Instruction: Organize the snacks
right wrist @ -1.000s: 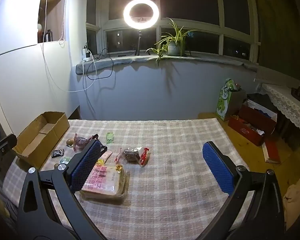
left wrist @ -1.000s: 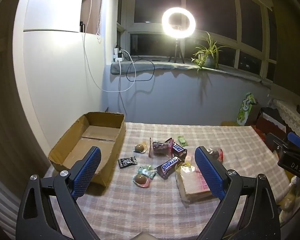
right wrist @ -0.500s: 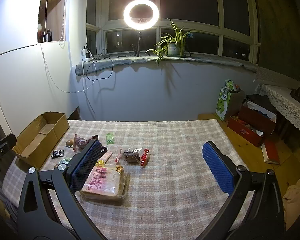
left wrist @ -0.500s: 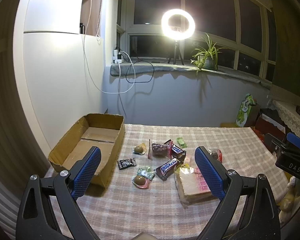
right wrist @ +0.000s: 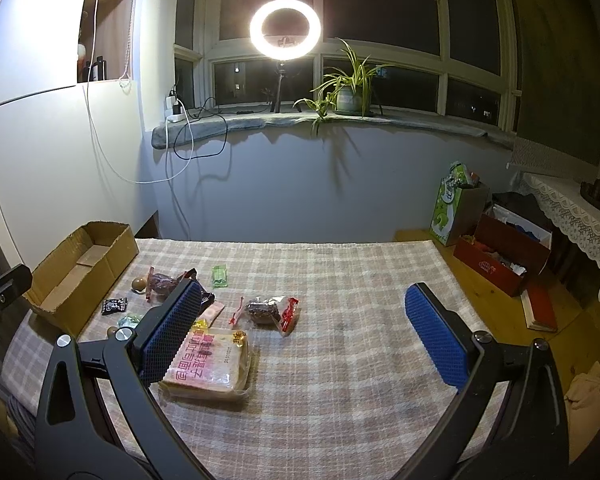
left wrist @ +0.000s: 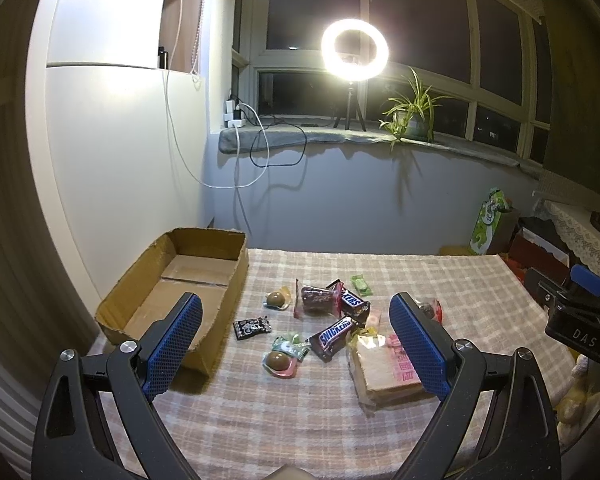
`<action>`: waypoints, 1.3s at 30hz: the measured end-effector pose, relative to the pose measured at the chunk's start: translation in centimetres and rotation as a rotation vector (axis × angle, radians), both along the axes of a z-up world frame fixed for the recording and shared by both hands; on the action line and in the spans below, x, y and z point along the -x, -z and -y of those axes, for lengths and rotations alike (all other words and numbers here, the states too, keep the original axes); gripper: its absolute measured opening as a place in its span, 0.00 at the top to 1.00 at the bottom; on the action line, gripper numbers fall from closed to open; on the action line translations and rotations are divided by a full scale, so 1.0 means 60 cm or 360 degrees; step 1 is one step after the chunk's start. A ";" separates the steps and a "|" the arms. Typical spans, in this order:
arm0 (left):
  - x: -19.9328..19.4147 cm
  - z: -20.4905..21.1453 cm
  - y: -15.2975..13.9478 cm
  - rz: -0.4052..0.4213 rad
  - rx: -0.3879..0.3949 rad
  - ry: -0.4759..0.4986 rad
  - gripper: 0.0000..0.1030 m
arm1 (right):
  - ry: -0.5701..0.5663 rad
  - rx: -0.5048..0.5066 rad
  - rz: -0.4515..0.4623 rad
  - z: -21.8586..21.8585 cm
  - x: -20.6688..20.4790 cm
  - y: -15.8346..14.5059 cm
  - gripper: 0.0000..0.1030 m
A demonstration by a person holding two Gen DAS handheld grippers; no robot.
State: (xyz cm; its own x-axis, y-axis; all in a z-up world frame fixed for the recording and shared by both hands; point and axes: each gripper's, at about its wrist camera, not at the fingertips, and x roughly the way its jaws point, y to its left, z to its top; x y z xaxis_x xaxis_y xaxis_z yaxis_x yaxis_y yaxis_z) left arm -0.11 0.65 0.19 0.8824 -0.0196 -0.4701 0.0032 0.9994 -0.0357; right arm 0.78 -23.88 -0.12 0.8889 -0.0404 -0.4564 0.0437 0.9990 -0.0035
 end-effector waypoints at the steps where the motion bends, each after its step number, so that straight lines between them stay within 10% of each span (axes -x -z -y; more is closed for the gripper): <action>1: 0.000 0.001 0.001 0.0000 -0.0001 0.0001 0.08 | 0.0000 0.0000 0.0001 0.000 0.000 -0.001 0.00; 39: 0.000 0.010 0.009 -0.0009 -0.0002 0.0015 0.08 | -0.0005 0.0013 -0.0017 0.002 -0.008 0.013 0.00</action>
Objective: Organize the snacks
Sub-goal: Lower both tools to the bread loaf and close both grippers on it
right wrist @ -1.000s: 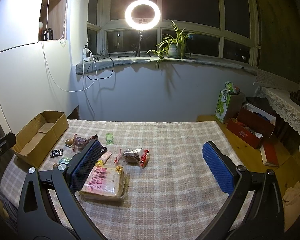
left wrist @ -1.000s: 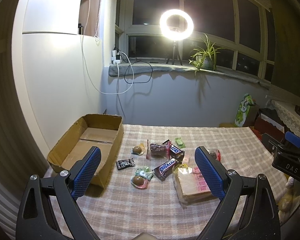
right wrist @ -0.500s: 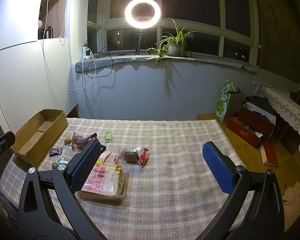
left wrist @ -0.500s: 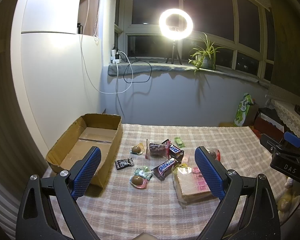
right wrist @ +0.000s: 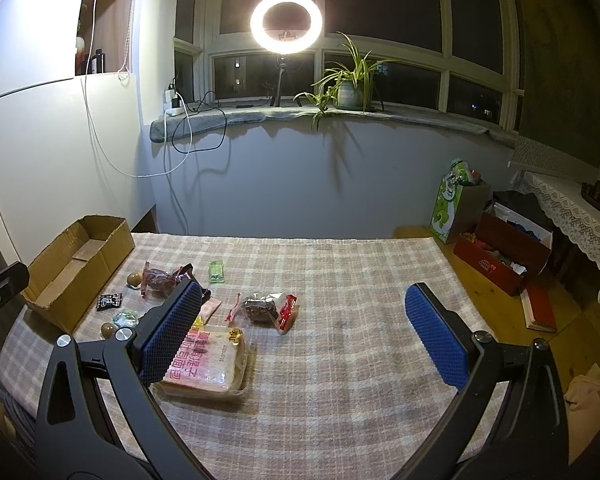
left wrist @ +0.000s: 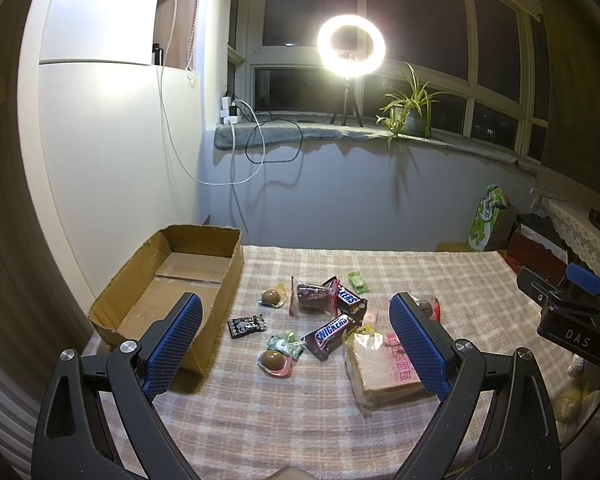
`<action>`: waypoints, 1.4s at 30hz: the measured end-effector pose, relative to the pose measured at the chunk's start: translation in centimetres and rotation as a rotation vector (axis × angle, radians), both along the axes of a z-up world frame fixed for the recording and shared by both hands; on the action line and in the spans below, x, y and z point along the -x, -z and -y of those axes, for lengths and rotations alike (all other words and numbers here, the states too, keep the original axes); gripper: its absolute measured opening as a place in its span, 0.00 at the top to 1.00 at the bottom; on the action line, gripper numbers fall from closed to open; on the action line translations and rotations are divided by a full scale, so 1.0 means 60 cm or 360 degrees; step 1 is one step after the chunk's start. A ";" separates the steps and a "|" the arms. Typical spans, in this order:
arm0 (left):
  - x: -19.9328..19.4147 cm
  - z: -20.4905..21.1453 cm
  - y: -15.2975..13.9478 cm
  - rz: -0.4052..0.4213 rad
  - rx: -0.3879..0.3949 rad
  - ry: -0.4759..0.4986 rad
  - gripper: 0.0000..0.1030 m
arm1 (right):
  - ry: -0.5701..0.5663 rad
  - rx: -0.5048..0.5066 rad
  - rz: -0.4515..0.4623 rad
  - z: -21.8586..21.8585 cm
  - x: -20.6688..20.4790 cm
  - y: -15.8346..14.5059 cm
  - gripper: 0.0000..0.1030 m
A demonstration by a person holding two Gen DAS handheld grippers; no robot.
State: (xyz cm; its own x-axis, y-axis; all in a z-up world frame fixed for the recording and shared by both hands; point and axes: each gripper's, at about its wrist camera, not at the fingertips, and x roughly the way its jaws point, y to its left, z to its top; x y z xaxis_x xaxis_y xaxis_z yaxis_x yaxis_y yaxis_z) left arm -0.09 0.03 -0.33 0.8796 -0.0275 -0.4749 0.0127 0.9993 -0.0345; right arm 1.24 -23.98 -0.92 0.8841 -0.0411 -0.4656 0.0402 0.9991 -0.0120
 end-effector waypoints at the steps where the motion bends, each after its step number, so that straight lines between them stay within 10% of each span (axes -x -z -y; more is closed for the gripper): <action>1: -0.001 0.001 0.002 -0.0003 0.0001 0.0001 0.08 | 0.0000 0.0001 0.0000 0.000 0.000 0.000 0.00; 19: -0.050 -0.002 0.055 -0.0211 0.0133 0.0086 0.09 | -0.0043 -0.0024 -0.0133 0.006 -0.041 0.043 0.00; 42: -0.129 0.007 0.205 -0.0806 0.0740 0.0364 0.27 | -0.0540 -0.0759 -0.0709 0.013 -0.135 0.195 0.00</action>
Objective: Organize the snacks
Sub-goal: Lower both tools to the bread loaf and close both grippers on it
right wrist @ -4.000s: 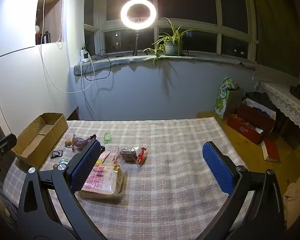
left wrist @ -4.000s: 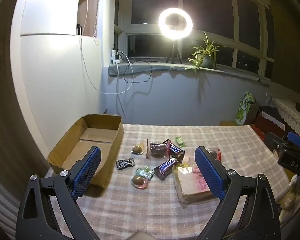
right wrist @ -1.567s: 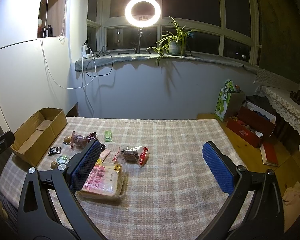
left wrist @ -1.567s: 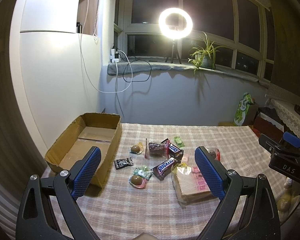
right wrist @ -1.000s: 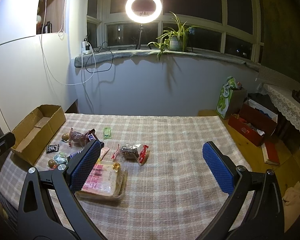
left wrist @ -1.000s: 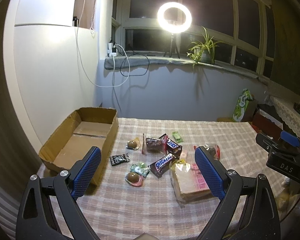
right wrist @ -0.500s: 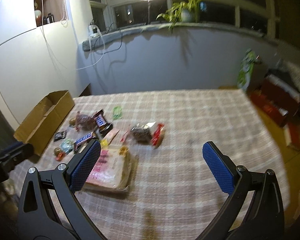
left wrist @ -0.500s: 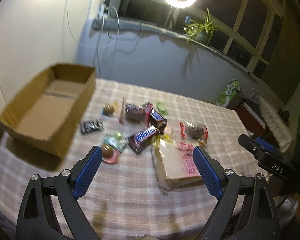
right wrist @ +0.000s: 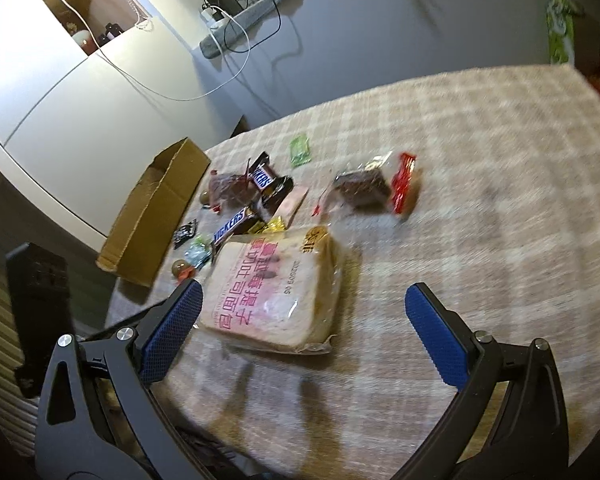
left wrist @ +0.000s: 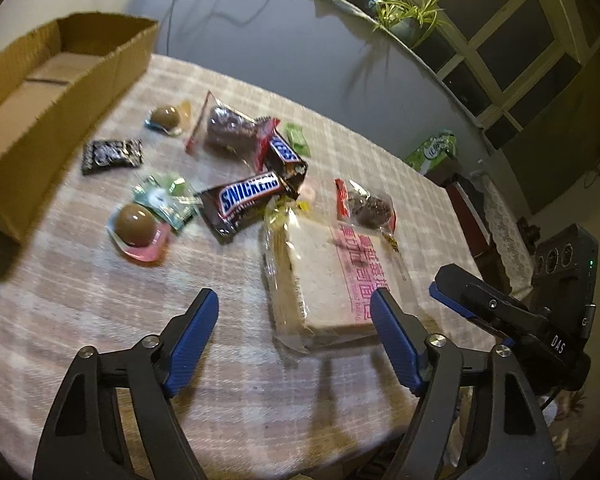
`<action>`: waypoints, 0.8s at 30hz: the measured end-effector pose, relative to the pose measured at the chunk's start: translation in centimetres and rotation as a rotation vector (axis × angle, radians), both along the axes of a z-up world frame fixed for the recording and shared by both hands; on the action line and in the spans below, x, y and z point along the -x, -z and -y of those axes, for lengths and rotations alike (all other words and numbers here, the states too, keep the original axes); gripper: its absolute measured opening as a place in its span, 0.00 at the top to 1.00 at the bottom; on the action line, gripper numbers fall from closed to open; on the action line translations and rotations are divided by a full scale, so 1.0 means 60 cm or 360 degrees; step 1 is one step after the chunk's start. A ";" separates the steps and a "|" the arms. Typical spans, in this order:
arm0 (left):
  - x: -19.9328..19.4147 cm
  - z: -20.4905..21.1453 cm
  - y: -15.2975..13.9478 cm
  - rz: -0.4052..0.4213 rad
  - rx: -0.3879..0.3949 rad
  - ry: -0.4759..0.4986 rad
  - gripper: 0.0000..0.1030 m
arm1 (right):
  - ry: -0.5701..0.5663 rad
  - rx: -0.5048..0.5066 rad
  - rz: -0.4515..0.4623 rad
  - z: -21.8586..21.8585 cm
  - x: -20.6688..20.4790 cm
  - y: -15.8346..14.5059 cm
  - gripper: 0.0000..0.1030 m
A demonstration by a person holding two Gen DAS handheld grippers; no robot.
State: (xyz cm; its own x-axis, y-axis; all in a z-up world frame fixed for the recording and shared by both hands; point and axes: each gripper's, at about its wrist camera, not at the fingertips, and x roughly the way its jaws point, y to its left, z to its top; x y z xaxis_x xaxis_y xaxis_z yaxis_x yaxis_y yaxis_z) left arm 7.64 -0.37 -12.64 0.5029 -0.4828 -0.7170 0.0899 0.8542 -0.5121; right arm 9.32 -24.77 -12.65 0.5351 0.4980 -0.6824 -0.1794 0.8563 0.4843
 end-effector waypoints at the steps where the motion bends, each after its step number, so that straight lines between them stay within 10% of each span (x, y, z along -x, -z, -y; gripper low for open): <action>1: -0.002 0.001 0.004 -0.0012 0.0004 0.0005 0.30 | -0.0006 -0.0012 -0.0013 -0.001 -0.003 0.002 0.00; 24: -0.032 0.033 0.031 -0.0038 -0.0007 0.0119 0.55 | -0.0136 -0.0069 -0.0208 -0.033 -0.037 0.052 0.31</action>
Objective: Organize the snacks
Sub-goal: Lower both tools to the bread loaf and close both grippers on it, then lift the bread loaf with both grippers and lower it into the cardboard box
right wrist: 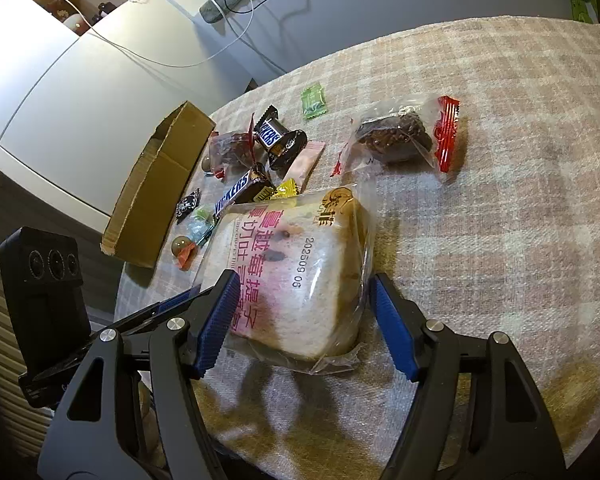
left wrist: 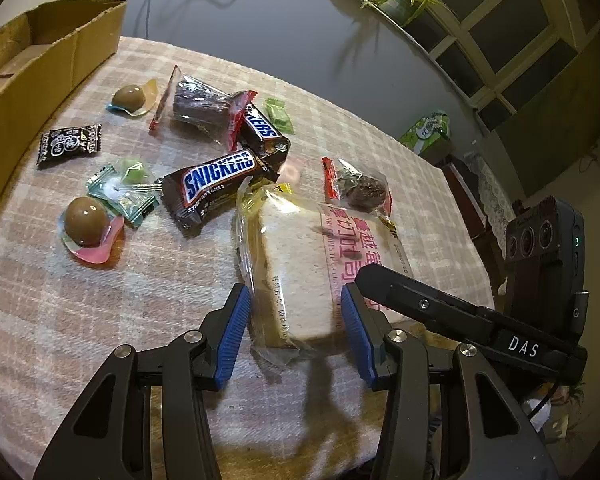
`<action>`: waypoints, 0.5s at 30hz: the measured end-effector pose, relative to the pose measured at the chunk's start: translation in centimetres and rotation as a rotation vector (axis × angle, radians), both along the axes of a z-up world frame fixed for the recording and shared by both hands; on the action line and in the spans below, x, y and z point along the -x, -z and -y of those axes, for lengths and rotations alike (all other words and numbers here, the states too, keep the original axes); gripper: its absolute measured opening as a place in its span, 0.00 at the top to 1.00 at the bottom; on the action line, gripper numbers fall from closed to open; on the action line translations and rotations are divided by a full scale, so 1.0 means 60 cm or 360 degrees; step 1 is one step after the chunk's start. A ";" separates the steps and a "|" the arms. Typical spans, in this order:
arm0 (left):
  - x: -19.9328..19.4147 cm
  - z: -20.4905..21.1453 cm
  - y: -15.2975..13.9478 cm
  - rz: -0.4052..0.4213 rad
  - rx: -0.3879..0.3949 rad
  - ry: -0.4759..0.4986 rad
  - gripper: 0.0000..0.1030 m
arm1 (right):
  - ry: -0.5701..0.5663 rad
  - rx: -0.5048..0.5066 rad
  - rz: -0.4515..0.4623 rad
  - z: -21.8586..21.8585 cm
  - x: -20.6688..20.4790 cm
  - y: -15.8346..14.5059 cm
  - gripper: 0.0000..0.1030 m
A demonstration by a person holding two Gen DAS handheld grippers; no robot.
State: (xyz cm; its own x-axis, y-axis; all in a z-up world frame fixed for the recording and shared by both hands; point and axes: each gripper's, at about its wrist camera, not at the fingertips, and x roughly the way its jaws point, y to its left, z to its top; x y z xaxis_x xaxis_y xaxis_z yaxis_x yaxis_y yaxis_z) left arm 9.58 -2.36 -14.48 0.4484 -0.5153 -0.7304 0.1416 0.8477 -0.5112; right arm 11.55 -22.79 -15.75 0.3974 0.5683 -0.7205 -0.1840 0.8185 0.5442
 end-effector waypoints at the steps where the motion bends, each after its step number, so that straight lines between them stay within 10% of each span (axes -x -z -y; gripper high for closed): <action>1: 0.000 0.002 0.000 0.0003 -0.0004 0.0002 0.55 | -0.0001 0.0001 0.0001 0.000 0.000 0.000 0.31; 15: 0.019 -0.009 -0.024 0.0088 -0.0042 -0.0010 0.56 | -0.0025 0.0030 0.0018 -0.019 0.008 -0.021 0.36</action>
State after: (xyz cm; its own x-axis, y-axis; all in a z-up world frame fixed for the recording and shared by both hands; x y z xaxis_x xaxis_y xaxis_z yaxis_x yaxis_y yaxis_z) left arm 8.43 -1.82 -13.02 0.4914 -0.4936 -0.7176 0.1638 0.8616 -0.4804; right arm 11.09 -21.66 -14.50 0.3969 0.5608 -0.7266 -0.2030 0.8256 0.5264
